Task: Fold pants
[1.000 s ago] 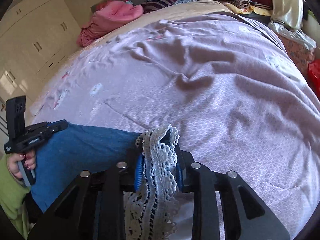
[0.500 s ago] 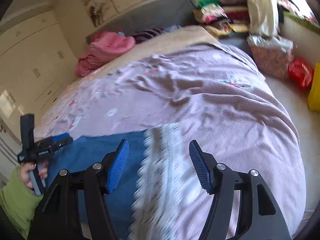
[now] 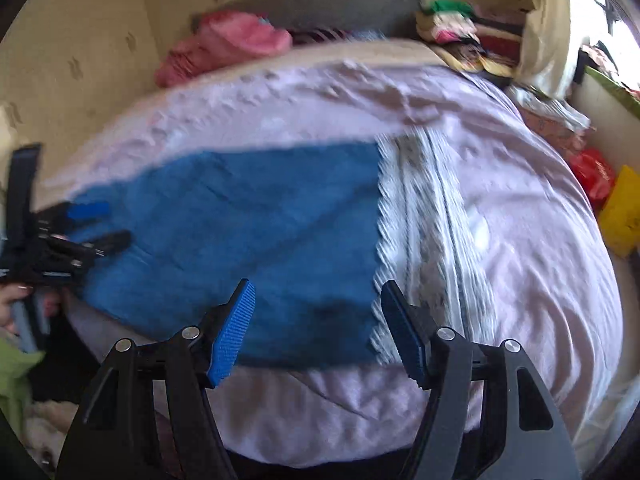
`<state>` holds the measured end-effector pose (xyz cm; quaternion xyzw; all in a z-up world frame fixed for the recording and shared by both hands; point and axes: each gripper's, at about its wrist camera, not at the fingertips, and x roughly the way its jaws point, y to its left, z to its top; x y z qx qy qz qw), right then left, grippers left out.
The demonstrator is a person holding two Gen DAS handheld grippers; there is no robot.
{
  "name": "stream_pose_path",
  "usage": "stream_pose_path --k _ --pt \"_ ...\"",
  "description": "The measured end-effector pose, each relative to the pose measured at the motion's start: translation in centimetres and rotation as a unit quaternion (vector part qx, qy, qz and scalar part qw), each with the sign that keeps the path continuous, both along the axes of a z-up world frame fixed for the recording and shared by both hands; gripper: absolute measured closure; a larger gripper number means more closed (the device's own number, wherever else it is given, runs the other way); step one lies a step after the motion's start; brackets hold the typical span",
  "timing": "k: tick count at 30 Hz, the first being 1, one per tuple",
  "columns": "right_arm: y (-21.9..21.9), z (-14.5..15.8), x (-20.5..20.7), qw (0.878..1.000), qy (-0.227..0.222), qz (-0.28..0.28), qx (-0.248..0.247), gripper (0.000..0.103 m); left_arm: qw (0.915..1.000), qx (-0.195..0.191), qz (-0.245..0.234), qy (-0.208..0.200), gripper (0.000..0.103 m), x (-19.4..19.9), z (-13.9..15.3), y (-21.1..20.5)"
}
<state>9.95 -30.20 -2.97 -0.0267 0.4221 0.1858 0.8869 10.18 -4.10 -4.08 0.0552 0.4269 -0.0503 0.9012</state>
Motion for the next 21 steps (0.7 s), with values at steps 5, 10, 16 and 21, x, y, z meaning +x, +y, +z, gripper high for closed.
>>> stream_pose_path --k 5,10,16,21 --pt "-1.6 -2.4 0.0 0.999 0.024 -0.027 0.001 0.038 0.9992 -0.031 0.008 0.026 0.010 -0.5 -2.6 2.7" --pt "-1.5 -2.8 0.2 0.999 0.026 -0.032 0.008 0.036 0.9976 -0.063 0.004 0.027 0.009 -0.1 -3.0 3.8" --pt "-2.5 -1.1 -0.8 0.998 0.031 -0.035 0.048 0.034 0.9983 -0.053 0.003 0.025 0.010 -1.0 -2.3 3.3" --pt "-4.7 1.7 -3.1 0.996 0.000 -0.059 0.069 0.026 0.9981 -0.060 -0.003 0.014 0.010 -2.3 0.7 2.5"
